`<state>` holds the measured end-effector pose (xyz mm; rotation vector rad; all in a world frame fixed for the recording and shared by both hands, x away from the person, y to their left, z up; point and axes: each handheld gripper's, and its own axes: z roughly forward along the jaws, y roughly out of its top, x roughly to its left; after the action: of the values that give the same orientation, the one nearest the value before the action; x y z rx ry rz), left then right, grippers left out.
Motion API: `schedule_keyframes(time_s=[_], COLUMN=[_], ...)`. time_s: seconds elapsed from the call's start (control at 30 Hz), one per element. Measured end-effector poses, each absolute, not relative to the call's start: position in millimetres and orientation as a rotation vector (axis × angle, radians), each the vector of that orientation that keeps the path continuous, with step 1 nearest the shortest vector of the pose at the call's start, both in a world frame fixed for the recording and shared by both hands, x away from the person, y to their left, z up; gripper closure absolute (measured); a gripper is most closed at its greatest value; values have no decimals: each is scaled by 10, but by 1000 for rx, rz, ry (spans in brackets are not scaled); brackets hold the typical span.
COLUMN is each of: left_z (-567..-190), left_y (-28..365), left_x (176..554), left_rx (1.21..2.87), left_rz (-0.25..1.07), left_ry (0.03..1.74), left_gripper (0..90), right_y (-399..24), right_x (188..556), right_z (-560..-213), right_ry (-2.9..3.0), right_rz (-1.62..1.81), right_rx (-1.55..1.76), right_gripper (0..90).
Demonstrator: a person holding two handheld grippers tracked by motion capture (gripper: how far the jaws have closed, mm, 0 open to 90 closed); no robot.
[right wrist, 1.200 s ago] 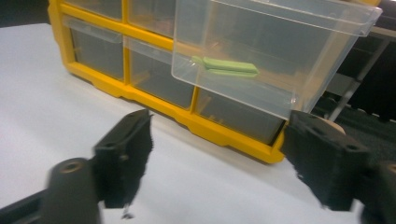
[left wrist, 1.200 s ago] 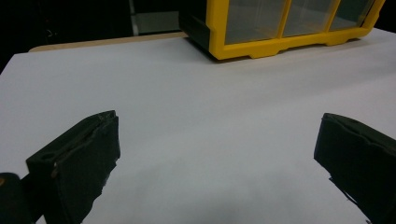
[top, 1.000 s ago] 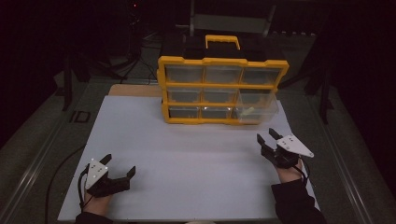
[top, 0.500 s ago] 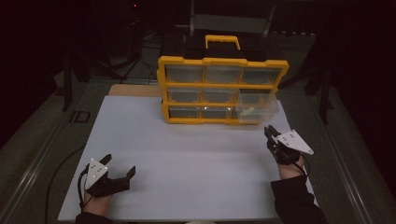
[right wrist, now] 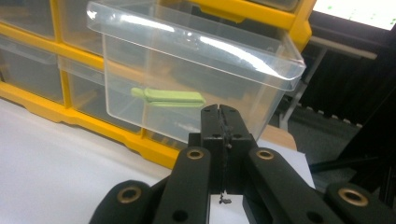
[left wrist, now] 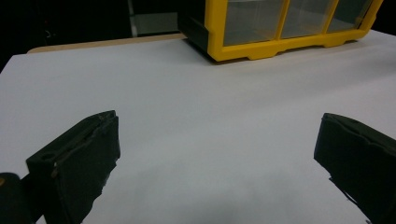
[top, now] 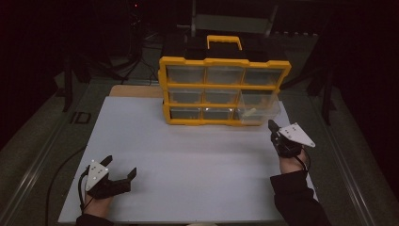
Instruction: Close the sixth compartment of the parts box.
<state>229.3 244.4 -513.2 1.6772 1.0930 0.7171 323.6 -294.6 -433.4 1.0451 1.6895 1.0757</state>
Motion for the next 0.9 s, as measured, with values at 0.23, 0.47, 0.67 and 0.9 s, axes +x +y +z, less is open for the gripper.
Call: schedule_keyframes(time_s=[0.23,0.47,0.67,0.9], left_z=[-5136,-5138,-5138,-5138], left_y=[2448,2450,2452,2453], left_x=[2297,2298,2299,2298], left_rx=[1677,1677,1675,1675], left_rz=[716,715,714,714], left_ry=[1095,1095,1097,1096], left_gripper=[12,12,12,12], right_y=[-2905,-2883,-2859,-2836], right_x=[3297,3370,3423,3484], right_z=[-4342,-4356,-4352,-4336], right_ry=[1710,1713,1727,1740], right_rz=[1044,1031,1019,1029], right_rx=[1052,1071,1079,1090], right_gripper=[900,900,900,900])
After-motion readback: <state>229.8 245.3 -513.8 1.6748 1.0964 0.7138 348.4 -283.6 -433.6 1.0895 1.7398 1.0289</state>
